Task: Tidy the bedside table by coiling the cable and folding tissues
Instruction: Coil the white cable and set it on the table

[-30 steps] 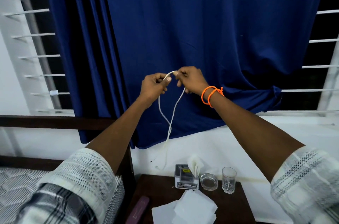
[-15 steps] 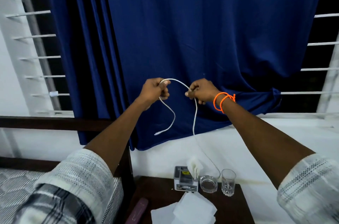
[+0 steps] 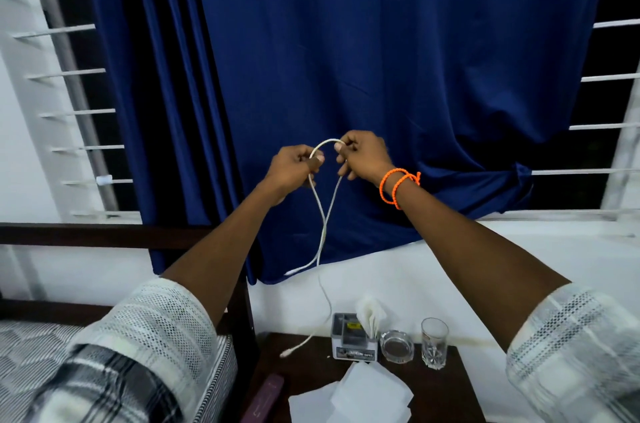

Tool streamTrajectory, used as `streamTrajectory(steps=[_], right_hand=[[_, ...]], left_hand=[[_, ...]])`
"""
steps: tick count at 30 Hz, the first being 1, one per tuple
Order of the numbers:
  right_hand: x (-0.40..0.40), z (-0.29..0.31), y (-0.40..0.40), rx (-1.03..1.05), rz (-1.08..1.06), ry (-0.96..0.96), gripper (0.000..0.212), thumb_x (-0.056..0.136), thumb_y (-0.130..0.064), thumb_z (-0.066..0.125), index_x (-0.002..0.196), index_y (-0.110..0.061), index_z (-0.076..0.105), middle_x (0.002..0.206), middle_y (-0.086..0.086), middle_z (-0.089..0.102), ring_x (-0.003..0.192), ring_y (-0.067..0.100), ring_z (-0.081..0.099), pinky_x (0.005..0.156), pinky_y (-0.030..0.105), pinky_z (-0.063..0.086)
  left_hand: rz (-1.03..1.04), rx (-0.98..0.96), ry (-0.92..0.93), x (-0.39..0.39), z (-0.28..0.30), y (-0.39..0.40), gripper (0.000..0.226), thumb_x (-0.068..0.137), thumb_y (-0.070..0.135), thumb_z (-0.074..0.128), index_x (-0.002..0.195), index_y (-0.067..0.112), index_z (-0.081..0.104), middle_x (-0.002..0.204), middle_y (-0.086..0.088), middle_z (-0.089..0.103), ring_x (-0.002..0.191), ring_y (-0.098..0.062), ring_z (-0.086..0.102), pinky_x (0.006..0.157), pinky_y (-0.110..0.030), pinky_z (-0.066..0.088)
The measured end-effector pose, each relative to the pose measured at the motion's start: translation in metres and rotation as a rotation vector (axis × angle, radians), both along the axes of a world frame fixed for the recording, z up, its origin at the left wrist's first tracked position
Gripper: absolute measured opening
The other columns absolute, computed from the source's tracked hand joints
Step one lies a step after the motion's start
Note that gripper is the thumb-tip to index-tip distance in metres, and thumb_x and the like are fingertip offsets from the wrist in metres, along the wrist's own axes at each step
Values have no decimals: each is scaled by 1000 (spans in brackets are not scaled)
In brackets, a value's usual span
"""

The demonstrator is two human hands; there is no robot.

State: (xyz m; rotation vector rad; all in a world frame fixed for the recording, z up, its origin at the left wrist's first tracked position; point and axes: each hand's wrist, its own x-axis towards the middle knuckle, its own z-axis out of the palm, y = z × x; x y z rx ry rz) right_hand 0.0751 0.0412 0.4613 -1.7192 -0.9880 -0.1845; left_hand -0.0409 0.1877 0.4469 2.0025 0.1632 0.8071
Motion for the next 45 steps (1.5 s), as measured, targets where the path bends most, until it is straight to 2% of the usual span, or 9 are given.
streamTrajectory(steps=[8,11,16,20,24,29,35,41,45], right_hand=[[6,-8,-1,46,-85,28,18,102,-20,52,90,-11,62,82,12,73,54,16,74,45,28,58],[9,-12,-6,-108,-66,4,12,99,-14,57,88,-16,63,80,8,73,53,16,74,47,29,60],[3,-16,-11,-236,78,-24,18,91,-6,69,106,-14,62,83,8,72,59,21,75,48,28,59],[-7,-14,-5,-185,112,-63,11,95,-17,68,105,-13,65,83,6,74,64,18,76,49,27,58],[-7,-11,0,-112,45,-106,8,99,-15,61,97,-10,67,80,8,74,63,15,76,49,27,58],[-1,-2,1,34,-74,-48,16,102,-15,52,92,-12,64,80,6,70,58,14,74,46,26,57],[20,-4,-9,-44,-172,82,18,101,-8,48,93,-9,64,86,12,70,61,23,76,49,31,61],[22,-21,-11,-211,-83,192,18,93,1,53,89,-11,65,91,14,71,61,24,77,52,30,59],[10,-24,-5,-219,77,217,12,93,1,60,96,-10,65,91,14,70,72,24,75,52,29,57]], left_hand=[[-258,-279,87,-6,-28,-4,14,102,21,62,98,8,65,89,-10,74,91,-26,75,85,-39,63],[-204,-275,25,-5,-30,-5,19,103,21,60,107,3,65,90,-11,72,82,-25,76,78,-36,64],[46,215,-29,-1,-20,-4,20,104,22,59,106,8,72,81,-7,70,69,-18,70,70,-34,63],[187,708,-23,3,-16,-7,22,106,19,51,106,8,70,94,-10,65,83,-23,62,73,-42,55],[335,830,-57,1,-21,-8,21,102,17,55,122,13,62,102,-4,60,84,-20,59,74,-38,54],[389,700,13,-4,-40,3,22,98,16,59,118,10,64,98,-5,66,82,-21,64,75,-41,58],[153,261,-9,-12,-58,19,26,100,33,64,90,11,74,74,-3,74,69,-15,73,74,-34,62],[-57,-106,-114,-10,-34,9,29,103,33,60,100,8,75,67,0,67,64,-15,67,73,-36,63],[-79,-174,-113,-5,-16,-2,30,104,33,58,99,10,76,63,6,60,55,-8,59,63,-28,61]])
